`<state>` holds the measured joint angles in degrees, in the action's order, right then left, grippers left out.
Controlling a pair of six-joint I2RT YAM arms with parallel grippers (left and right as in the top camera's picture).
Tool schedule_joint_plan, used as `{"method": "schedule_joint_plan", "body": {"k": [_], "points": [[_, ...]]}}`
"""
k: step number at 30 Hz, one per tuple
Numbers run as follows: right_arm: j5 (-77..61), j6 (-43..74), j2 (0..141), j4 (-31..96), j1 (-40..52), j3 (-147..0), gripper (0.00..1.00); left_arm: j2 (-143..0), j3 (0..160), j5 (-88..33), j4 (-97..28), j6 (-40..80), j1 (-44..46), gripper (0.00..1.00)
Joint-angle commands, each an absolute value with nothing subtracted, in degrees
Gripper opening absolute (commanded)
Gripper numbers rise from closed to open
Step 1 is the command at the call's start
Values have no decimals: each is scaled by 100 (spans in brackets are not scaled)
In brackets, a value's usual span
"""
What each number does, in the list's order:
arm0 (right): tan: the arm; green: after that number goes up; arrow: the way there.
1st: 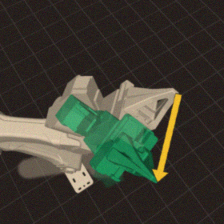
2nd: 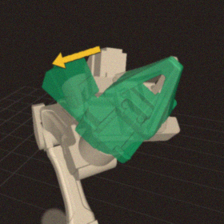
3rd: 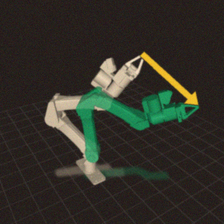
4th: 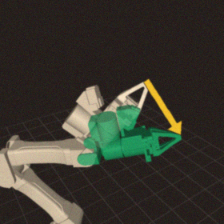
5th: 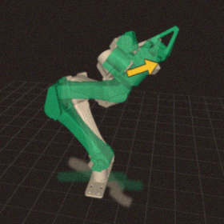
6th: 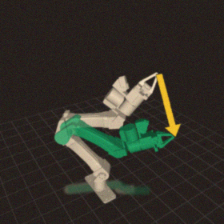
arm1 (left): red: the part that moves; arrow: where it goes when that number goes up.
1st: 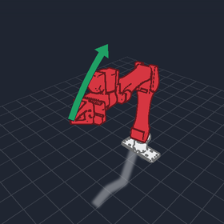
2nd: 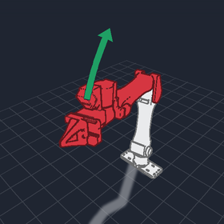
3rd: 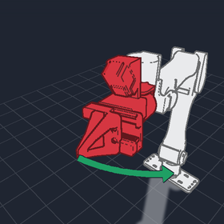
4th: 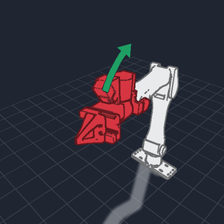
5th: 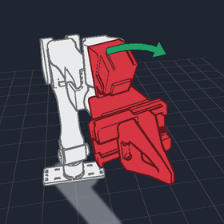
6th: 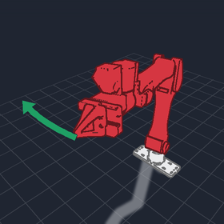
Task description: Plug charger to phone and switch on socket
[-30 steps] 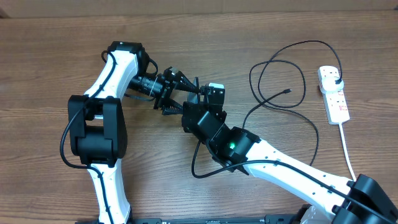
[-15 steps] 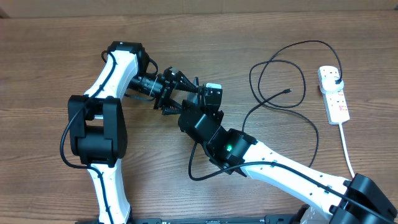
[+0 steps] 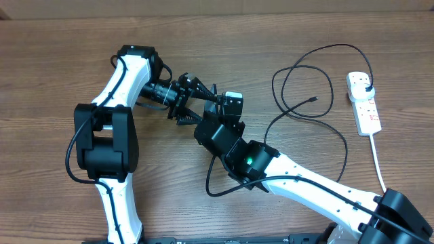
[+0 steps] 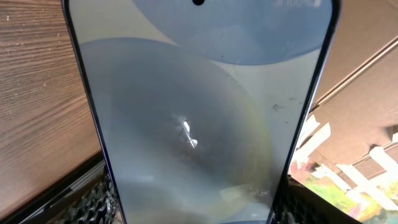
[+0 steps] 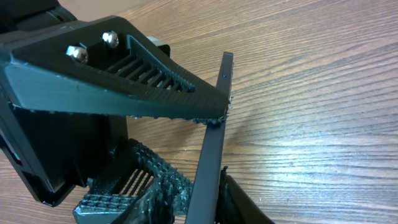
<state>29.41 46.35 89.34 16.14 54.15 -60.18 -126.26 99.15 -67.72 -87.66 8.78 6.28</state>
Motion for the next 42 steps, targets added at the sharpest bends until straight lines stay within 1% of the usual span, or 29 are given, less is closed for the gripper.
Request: {"method": "schedule_joint_plan", "body": {"k": [1,6,11,16,18,20,21,23,26,30,35,37,40,42], "points": [[3037,4644,8976,1592,5439,-6110,22,-12630,10077,-7052,-8779,770,639,73],[3035,4646,8978,1575,5439,-6110,14,-12630,10077,-7052,-8779,770,639,73],[2735,4644,8978,1525,5437,-6110,11,-12630,10077,-7052,-8779,770,639,73],[2432,4644,8976,1527,5437,-6110,6,-12630,10077,-7052,-8777,770,639,75],[2434,4644,8976,1527,5437,-6110,5,-12630,10077,-7057,-8777,773,639,80],[2434,4644,8976,1529,5437,-6112,5,-12630,10077,-7059,-8779,770,633,88],[2436,4644,8976,1529,5424,-6112,5,-12630,10079,-7083,-8777,773,622,93],[2436,4644,8967,1551,5382,-6114,4,-12630,10082,-7223,-8777,768,563,100],[2436,4646,8847,1645,5245,-6121,4,-12628,10165,-7439,-8783,768,440,100],[2438,4829,8442,1951,4880,-6121,4,-12564,10471,-7459,-8840,626,305,100],[2366,5920,7612,3157,4073,-6121,4,-12436,11216,-7371,-9592,-340,178,100],[2095,6202,7269,3597,3743,-6121,4,-12302,11465,-7076,-9688,-469,143,100],[1575,6215,6724,4056,3247,-6119,4,-11909,11607,-6606,-9688,-427,139,100],[1575,6217,6431,4359,2998,-6119,4,-11605,11607,-6436,-9686,-427,141,100]]}}
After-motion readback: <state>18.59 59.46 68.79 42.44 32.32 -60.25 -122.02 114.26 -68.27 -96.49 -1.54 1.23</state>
